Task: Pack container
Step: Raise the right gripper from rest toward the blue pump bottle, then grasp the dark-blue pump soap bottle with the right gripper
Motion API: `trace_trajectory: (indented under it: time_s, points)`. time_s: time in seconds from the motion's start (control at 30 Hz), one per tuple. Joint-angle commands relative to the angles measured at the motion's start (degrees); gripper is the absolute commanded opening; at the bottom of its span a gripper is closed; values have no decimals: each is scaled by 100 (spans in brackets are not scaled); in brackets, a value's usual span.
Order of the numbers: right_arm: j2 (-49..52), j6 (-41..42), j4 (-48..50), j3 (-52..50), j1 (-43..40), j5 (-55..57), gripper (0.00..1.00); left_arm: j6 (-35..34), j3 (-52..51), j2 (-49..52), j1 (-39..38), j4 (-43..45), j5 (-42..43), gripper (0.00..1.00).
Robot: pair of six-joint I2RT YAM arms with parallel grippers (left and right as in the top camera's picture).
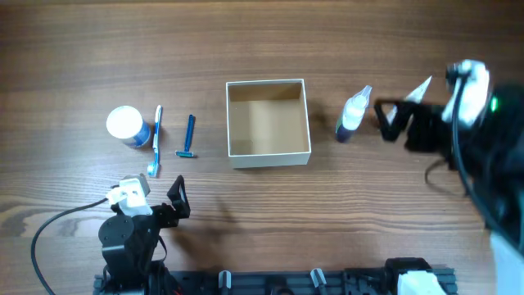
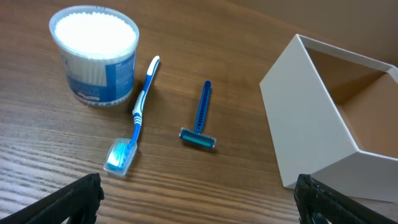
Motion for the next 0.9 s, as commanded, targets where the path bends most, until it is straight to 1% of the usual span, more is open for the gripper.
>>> trace_trajectory:
  time_s: [0.0, 0.03, 0.07, 0.17, 0.27, 0.33, 0.4, 0.47, 0.53, 0.6, 0.67, 0.8, 0.87]
  points:
    - [688, -951, -170, 621, 26, -761, 100, 114, -31, -48, 22, 17, 87, 100]
    - [807, -887, -175, 649, 44, -529, 100, 111, -31, -48, 22, 17, 87, 100]
    - [986, -723, -216, 660, 140, 4, 100, 114, -31, -48, 22, 17, 87, 100]
    - [1408, -42, -470, 660, 579, 1086, 100, 114, -31, -48, 22, 17, 87, 100]
    - [1985, 448, -675, 660, 999, 1792, 99, 111, -31, -48, 22, 17, 87, 100]
    - [2371, 647, -708, 660, 1176, 2081, 100, 114, -31, -48, 22, 17, 87, 100]
    - [2806, 1104, -704, 660, 1255, 2503, 100, 114, -31, -48, 22, 17, 87, 100]
    - [3257, 1364, -697, 660, 1250, 2605, 98, 114, -31, -48, 22, 17, 87, 100]
    - [3628, 1386, -686, 660, 1252, 2533, 95, 111, -31, -48, 22, 17, 87, 100]
    - [3923, 1464, -656, 660, 1252, 2538, 94, 111, -31, -48, 22, 17, 87, 100]
    - [4183, 1491, -544, 660, 1252, 2535, 90, 111, -31, -48, 22, 17, 87, 100]
    - [4430, 1663, -437, 656, 1252, 2529, 82, 111, -31, -48, 22, 17, 87, 100]
    - [4485, 1755, -470, 636, 1252, 2485, 81, 111, -31, -48, 22, 17, 87, 100]
